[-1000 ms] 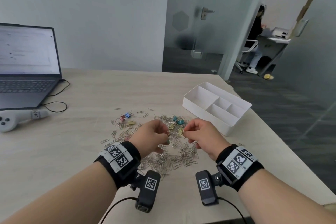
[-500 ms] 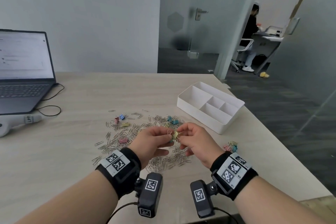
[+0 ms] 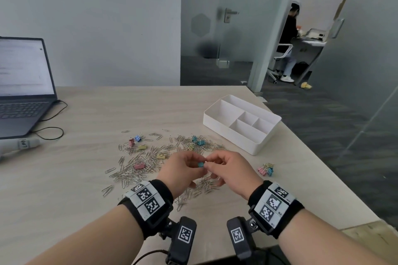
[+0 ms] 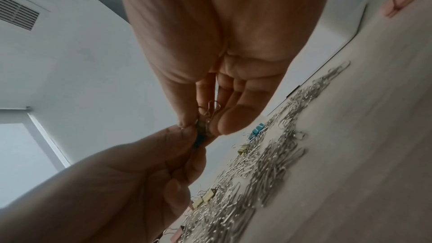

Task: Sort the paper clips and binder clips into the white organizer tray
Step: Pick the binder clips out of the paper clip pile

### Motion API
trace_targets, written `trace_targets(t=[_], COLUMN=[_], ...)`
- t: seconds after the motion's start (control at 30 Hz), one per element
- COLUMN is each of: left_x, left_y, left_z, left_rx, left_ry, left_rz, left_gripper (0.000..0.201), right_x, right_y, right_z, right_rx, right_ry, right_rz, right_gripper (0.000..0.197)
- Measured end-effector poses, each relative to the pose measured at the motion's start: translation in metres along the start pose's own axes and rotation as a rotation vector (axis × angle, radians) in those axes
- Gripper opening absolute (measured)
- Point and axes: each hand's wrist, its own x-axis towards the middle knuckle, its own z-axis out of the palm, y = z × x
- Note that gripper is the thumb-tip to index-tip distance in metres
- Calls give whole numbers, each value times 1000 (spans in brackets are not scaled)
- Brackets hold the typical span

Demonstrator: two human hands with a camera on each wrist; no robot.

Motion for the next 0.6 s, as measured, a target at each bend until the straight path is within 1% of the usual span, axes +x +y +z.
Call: trace_targets(t=[0.13,0.2,0.27,0.33,0.4,0.5,0.6], left_x=[-1,-2,-3,-3,-3,-5,-5], left_y=[1,-1,-4,-6,-6,-5,-5], left_z=[10,10,5,-4,-16,-36,-61], left_rx=[-29,-1,36,91,140,250,371], left_ry=[-64,-68,-57,-28,10,72,141], left_rz=[-21,-4,3,1,3,25,28], left_gripper=[22,23,16,8,7,8,9], right_x=[-4,-4,-2,0,4,12,19], right_y=[5,11,18,24,28,31,28], right_z=[-19,-32,-48,-66,-83,-102,-109], right_rx=[-142,-289,-480,-636,-774,-997,-1087], right_ry=[46,49,50,82,91,21,-17], right_rz=[-17,-4,18,51,98,188,254], right_gripper=[2,6,10,11,12,15,18])
